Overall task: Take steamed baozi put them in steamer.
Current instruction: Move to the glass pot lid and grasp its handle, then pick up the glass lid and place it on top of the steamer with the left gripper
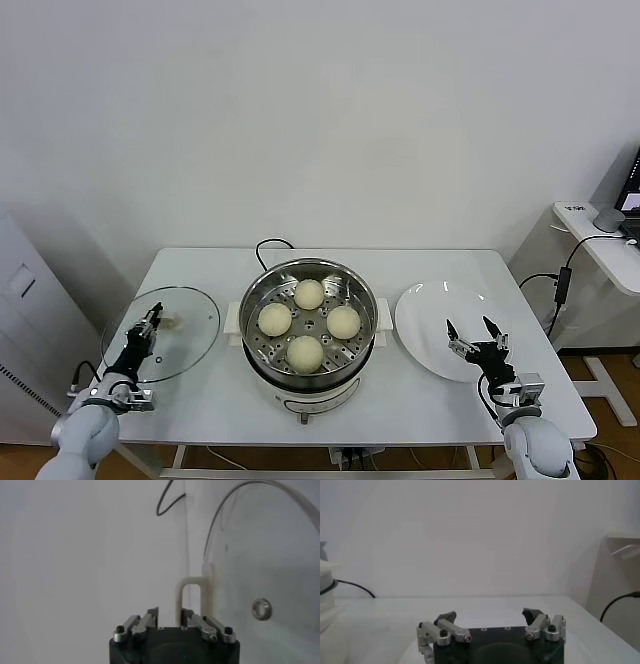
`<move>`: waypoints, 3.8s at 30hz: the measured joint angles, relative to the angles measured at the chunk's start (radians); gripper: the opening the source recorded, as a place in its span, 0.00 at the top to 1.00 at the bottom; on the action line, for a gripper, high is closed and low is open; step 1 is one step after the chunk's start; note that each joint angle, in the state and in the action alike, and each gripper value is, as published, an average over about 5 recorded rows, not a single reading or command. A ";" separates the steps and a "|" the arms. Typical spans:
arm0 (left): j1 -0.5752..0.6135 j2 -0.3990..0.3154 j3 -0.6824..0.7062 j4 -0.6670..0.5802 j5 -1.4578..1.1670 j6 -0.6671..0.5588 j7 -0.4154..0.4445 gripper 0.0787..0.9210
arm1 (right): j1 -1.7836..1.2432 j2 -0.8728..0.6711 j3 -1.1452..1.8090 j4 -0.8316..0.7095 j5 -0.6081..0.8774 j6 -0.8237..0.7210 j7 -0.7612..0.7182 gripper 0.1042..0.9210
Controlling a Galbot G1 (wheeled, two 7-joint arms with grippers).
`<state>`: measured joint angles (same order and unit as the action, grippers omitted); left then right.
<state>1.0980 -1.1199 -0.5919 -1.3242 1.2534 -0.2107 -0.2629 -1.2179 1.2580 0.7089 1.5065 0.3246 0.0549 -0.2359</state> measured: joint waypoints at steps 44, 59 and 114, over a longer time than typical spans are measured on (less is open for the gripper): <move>-0.093 0.151 0.432 -0.706 -0.112 0.710 0.472 0.96 | 0.017 -0.043 0.043 -0.008 -0.003 0.007 -0.042 0.12; -0.158 0.003 0.635 -0.703 0.101 0.851 0.594 0.96 | 0.026 -0.036 0.049 -0.041 -0.005 0.015 -0.049 0.12; -0.103 -0.259 0.786 -0.587 0.354 0.909 0.618 0.96 | 0.030 -0.032 0.058 -0.101 -0.021 0.031 -0.067 0.12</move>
<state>0.9950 -1.3787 0.1946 -1.9115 1.6076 0.6985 0.3550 -1.1875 1.2265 0.7668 1.4051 0.3040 0.0856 -0.3031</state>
